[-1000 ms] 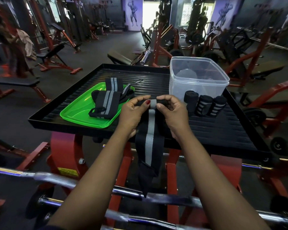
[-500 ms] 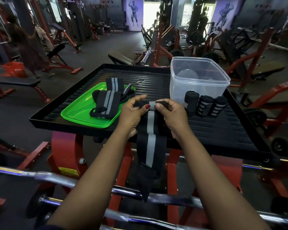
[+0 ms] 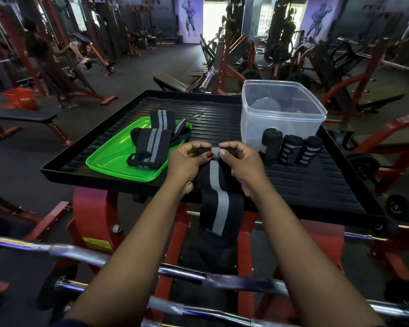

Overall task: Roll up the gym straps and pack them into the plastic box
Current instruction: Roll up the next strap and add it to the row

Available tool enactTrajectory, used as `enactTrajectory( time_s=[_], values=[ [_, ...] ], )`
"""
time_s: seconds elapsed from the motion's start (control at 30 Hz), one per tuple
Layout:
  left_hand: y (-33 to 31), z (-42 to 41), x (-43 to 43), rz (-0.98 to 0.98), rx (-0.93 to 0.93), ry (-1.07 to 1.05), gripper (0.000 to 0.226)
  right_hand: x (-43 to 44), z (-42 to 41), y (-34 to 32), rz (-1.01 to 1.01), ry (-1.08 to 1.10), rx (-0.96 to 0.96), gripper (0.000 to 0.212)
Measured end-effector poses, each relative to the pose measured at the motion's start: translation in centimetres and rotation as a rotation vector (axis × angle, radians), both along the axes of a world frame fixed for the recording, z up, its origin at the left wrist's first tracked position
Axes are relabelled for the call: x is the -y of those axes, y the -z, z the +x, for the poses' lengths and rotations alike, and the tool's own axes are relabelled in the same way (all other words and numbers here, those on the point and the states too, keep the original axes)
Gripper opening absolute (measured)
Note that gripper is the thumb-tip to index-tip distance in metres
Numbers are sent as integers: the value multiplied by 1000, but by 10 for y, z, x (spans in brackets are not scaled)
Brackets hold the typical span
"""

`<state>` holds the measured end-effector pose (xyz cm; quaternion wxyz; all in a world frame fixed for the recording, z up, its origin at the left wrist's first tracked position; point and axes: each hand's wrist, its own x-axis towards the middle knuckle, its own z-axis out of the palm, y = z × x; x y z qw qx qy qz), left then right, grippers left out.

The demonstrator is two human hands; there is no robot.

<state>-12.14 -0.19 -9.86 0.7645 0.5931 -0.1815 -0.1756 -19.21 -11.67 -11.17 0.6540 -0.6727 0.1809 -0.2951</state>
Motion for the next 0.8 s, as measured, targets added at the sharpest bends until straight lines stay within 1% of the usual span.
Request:
enactTrajectory(
  time_s=[0.1, 0.23, 0.37, 0.43, 0.53, 0.57, 0.63, 0.73, 0.8],
  values=[
    [0, 1, -1, -8, -14, 38, 23, -1, -1, -1, 26, 3, 36, 23],
    [0, 4, 1, -48, -101, 142, 25, -1, -5, -3, 44, 32, 74, 25],
    [1, 4, 3, -25, -114, 87, 21, -1, -7, -5, 11, 24, 84, 25],
    [2, 4, 3, -12, -89, 56, 18, 0, -4, -2, -3, 19, 71, 21],
    [3, 4, 3, 7, -2, 41, 24, 2, 1, 2, -2, 64, 12, 8],
    [3, 4, 3, 6, 20, 41, 26, 2, 2, 3, -9, 75, 7, 7],
    [3, 3, 2, -13, 28, 55, 28, 2, 3, 3, -38, 92, 19, 12],
    [2, 5, 1, -67, -65, 99, 35, 2, 1, 1, -51, 115, 32, 17],
    [2, 5, 3, -65, -129, 124, 33, 3, 0, 1, -55, 116, 32, 20]
  ],
)
